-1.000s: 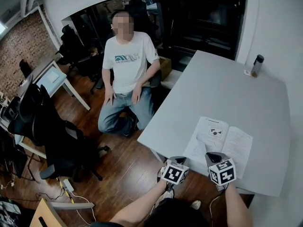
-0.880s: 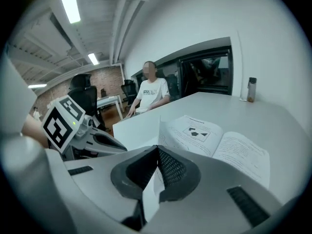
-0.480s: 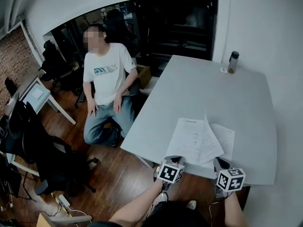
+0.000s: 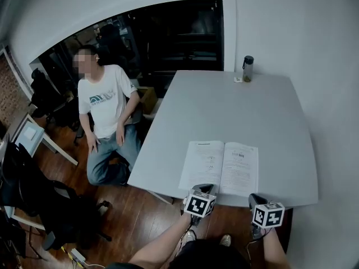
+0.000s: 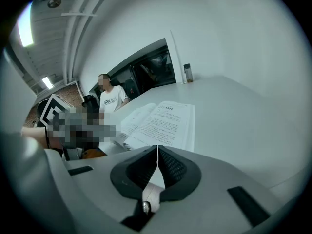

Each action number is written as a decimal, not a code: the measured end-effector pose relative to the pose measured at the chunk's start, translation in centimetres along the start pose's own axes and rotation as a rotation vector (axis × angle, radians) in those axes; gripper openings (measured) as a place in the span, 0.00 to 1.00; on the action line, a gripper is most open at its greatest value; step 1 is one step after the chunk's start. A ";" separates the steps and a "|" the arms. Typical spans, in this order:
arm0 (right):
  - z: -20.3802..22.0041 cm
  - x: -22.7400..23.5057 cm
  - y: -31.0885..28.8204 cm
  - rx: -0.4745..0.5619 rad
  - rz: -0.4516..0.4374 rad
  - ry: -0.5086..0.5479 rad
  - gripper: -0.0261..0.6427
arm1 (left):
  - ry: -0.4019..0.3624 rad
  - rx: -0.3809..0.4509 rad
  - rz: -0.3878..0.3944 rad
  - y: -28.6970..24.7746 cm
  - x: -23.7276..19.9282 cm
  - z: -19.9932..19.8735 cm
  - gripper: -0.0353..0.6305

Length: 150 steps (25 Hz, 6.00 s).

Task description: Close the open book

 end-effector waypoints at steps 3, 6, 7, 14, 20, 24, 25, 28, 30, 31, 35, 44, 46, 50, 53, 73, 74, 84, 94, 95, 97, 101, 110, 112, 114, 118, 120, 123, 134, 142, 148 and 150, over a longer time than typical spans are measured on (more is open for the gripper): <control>-0.9 0.9 0.9 0.031 0.037 0.013 0.05 | 0.001 -0.001 0.001 -0.2 -0.1 0.1 0.06; -2.2 0.6 1.0 0.041 0.037 0.062 0.05 | 0.008 0.004 -0.003 0.1 -0.3 0.1 0.06; -2.7 0.3 0.8 0.040 0.029 0.082 0.05 | 0.010 0.006 -0.006 0.3 -0.4 0.1 0.06; -5.0 -5.7 -3.8 -0.021 -0.120 0.265 0.06 | 0.057 0.001 -0.065 2.8 -3.5 1.4 0.06; -5.3 -11.3 -8.9 -0.111 -0.236 0.424 0.15 | 0.111 0.005 -0.128 5.1 -7.2 2.9 0.06; -4.9 -14.6 -11.8 -0.175 -0.280 0.581 0.23 | 0.144 0.000 -0.155 6.4 -9.1 4.0 0.06; -4.7 -15.4 -12.5 -0.189 -0.288 0.631 0.26 | 0.150 -0.002 -0.159 6.5 -9.5 4.3 0.06; -4.2 -17.4 -14.3 -0.231 -0.295 0.788 0.36 | 0.166 -0.010 -0.168 6.9 -10.4 5.2 0.06; -3.8 -18.5 -15.3 -0.267 -0.301 0.842 0.36 | 0.179 -0.013 -0.173 7.2 -10.9 5.7 0.06; -3.5 -18.8 -15.8 -0.287 -0.304 0.854 0.36 | 0.186 -0.014 -0.175 7.4 -11.1 6.0 0.06; -2.5 -18.9 -17.2 -0.364 -0.286 0.903 0.36 | 0.197 -0.016 -0.174 8.1 -11.8 7.0 0.06; -2.7 -19.0 -17.7 -0.396 -0.285 0.810 0.31 | 0.170 -0.014 -0.140 8.5 -14.0 7.7 0.06; -2.9 -19.0 -17.0 -0.376 -0.271 0.771 0.24 | 0.162 -0.015 -0.124 8.4 -13.7 7.6 0.06; -4.8 -18.7 -15.4 -0.271 -0.217 0.702 0.05 | 0.140 -0.006 -0.101 7.5 -12.9 6.7 0.06; -6.2 -17.7 -14.2 -0.194 -0.223 0.591 0.05 | 0.139 0.000 -0.105 7.2 -12.0 5.7 0.06; -4.2 -2.5 -1.2 -0.021 0.045 0.175 0.05 | -0.002 0.028 0.032 1.3 -2.1 -0.4 0.06; -4.0 -2.3 -0.7 -0.019 0.051 0.171 0.05 | -0.010 0.029 0.041 1.2 -1.6 -0.6 0.06; -3.2 -1.2 1.8 -0.011 0.081 0.177 0.05 | -0.067 0.137 0.172 -0.8 5.1 -3.5 0.06; -4.8 -0.6 3.0 0.003 0.075 0.219 0.05 | -0.068 0.123 0.184 -2.0 7.3 -3.9 0.06; -5.0 -0.9 2.8 0.002 0.066 0.228 0.05 | -0.062 0.121 0.174 -1.7 6.8 -3.8 0.06; -5.4 -1.6 1.8 -0.004 0.040 0.253 0.05 | -0.050 0.120 0.147 -0.9 5.5 -3.5 0.06; -6.2 -4.1 -1.1 -0.035 -0.034 0.324 0.05 | -0.016 0.120 0.070 0.9 1.9 -2.9 0.06; -6.6 -12.3 -9.3 -0.144 -0.247 0.536 0.06 | 0.108 0.127 -0.110 5.2 -6.8 -0.3 0.06; -6.2 -14.2 -11.0 -0.184 -0.297 0.596 0.17 | 0.132 0.123 -0.145 6.2 -8.4 0.6 0.06; -5.6 -16.2 -12.7 -0.220 -0.330 0.678 0.22 | 0.157 0.121 -0.176 7.2 -9.9 1.5 0.06; -4.3 -19.6 -15.6 -0.289 -0.372 0.853 0.30 | 0.202 0.109 -0.220 8.6 -12.5 3.5 0.06; -3.7 -20.5 -16.7 -0.336 -0.384 0.905 0.33 | 0.217 0.103 -0.232 9.0 -13.4 4.2 0.06; -2.6 -20.8 -18.1 -0.411 -0.384 0.971 0.34 | 0.231 0.094 -0.240 9.3 -14.2 5.0 0.06; -2.6 -20.4 -18.7 -0.463 -0.394 0.945 0.28 | 0.241 0.085 -0.218 8.8 -14.9 5.8 0.06; -3.3 -21.0 -16.9 -0.347 -0.359 0.884 0.08 | 0.233 0.071 -0.189 7.9 -13.9 6.1 0.06; -5.2 -20.6 -15.3 -0.232 -0.305 0.809 0.06 | 0.224 0.068 -0.169 7.2 -13.1 5.6 0.06; -5.6 -20.4 -14.6 -0.204 -0.291 0.761 0.05 | 0.216 0.070 -0.156 6.9 -12.8 5.3 0.06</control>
Point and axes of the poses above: the fingertips, and each gripper's own axes: y backward along the fingers, x to its right, z out of its underside, the point moved 5 cm from there along y, backward along the fingers, and after that the axes turned 6 degrees about -z, right-handed, at the moved point
